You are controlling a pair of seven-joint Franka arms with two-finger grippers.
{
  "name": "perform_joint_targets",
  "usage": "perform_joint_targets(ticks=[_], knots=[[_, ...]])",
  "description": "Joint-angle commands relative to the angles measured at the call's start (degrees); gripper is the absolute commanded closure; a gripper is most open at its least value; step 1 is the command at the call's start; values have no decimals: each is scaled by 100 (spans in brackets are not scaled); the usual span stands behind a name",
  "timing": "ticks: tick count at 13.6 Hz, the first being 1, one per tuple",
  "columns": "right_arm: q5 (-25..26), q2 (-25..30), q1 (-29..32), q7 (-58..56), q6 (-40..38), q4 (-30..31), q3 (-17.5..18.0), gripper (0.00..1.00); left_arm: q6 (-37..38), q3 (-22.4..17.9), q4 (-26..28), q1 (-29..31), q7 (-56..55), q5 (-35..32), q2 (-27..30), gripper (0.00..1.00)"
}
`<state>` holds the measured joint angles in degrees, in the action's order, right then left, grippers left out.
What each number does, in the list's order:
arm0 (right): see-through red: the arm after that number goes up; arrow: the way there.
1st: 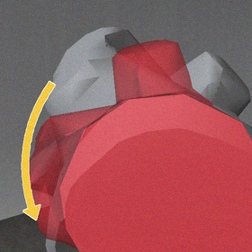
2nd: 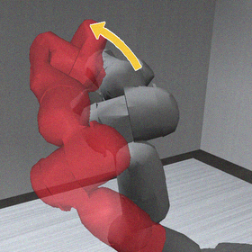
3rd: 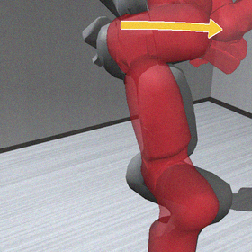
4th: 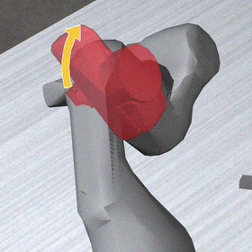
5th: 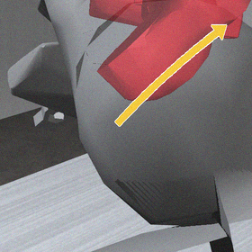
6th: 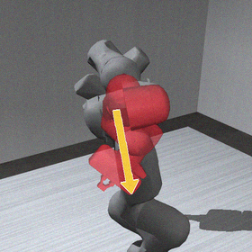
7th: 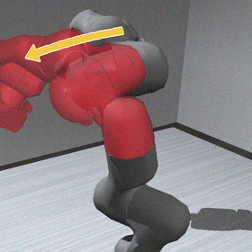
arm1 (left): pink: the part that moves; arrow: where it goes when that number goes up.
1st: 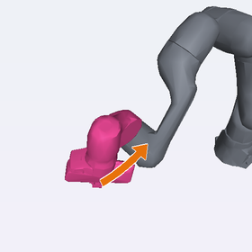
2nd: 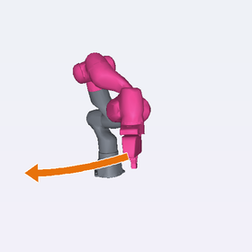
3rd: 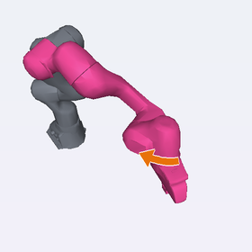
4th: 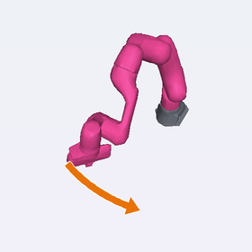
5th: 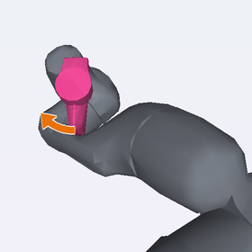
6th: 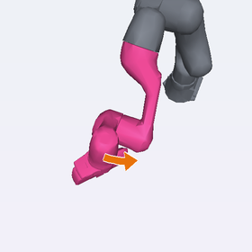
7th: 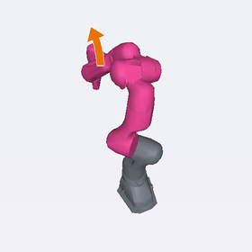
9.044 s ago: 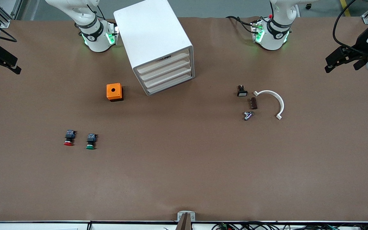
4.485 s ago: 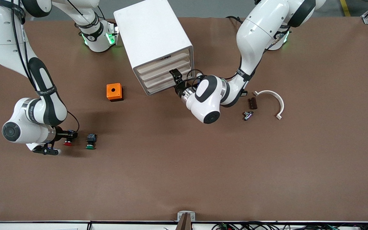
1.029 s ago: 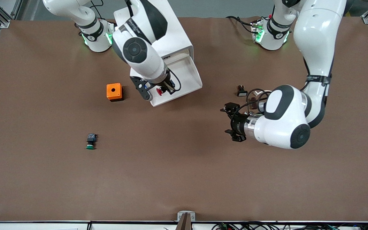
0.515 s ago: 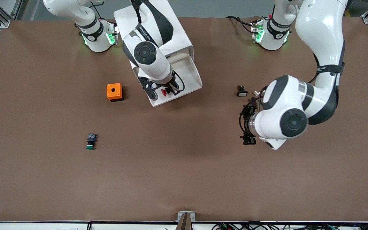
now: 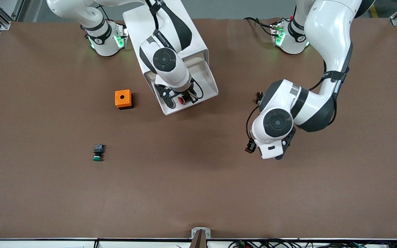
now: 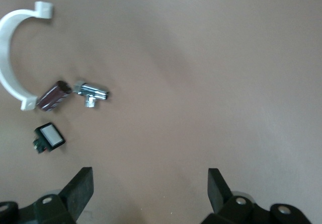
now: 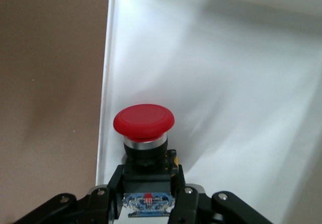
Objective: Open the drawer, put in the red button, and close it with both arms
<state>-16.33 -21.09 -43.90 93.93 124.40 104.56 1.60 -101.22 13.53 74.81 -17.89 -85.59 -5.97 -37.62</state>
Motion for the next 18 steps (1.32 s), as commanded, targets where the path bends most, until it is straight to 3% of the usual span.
perform_joint_targets(ticks=[1, 2, 6, 11, 15, 18], knots=[[-125, 43, -66, 47, 6, 21, -55, 26, -301, 202, 218, -30, 603, -150, 159, 0], [-125, 44, -66, 47, 6, 12, -55, 0, -354, 281, 245, -39, 718, -150, 150, 0], [-116, 192, -57, 55, -528, -180, -64, 0, -1047, 738, 657, -65, 737, -150, 133, 0], [-63, 439, 661, -172, -2802, -1443, -143, 0, -1321, 888, 851, -408, 737, -124, -69, 0], [-37, 509, 1575, -1435, -4255, -2342, -160, 0, -1592, 1055, 886, -689, 667, 16, -192, 0], [628, 694, 2121, -3024, -4485, -2352, -143, 0, -1761, 1064, 939, -1040, 640, 149, -210, 0]])
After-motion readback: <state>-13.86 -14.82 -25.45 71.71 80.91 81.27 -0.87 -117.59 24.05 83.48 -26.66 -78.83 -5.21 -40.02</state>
